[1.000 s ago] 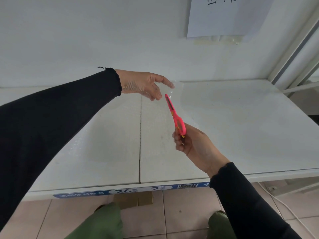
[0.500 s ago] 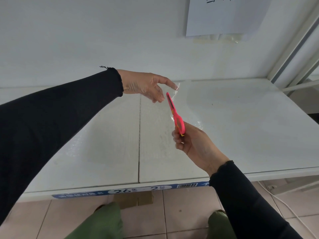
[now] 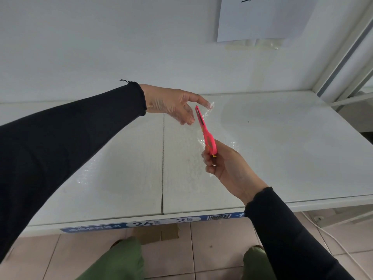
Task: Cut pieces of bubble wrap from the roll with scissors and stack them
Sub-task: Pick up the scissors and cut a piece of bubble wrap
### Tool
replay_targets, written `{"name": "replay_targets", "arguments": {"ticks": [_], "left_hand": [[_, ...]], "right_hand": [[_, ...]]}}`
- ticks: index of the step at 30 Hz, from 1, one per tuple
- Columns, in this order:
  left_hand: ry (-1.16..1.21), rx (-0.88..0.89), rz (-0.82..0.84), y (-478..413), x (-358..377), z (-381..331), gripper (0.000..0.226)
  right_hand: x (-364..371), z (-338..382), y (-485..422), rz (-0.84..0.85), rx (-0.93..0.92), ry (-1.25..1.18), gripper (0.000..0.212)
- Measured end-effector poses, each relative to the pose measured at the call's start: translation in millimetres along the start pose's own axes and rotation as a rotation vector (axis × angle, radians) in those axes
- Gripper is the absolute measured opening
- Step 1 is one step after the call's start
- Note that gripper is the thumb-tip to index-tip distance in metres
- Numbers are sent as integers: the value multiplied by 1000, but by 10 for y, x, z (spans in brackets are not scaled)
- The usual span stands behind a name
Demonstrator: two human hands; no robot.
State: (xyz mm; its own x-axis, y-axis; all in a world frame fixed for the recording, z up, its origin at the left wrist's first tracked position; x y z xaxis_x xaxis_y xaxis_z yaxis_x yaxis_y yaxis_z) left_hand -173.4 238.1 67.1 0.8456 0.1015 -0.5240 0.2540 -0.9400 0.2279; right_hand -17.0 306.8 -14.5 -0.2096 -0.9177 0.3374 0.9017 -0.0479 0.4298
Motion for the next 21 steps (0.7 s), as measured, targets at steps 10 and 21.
{"name": "replay_targets", "arguments": {"ticks": [10,21], "left_hand": [[12,5,23,-19,69,-6,60],[87,13,-155,10,-10,129,29]], "right_hand": [[-5,15,-11,-1,-16,-4,29],[-22,20,-28,-22,-8,-8,26]]}}
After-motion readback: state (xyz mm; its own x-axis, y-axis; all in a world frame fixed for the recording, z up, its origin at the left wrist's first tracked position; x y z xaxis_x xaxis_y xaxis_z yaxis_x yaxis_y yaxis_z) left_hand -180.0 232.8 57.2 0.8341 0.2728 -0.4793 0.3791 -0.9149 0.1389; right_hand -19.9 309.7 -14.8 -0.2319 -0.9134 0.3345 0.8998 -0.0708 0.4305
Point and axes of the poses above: each hand's wrist, its own y-axis away from the middle knuckle, its own x-axis out of the palm, z = x × y, the point moved 8 cm from there along -y, towards the middle knuckle, and after that the axes turned 12 degrees about x, right-handed, at the moved point
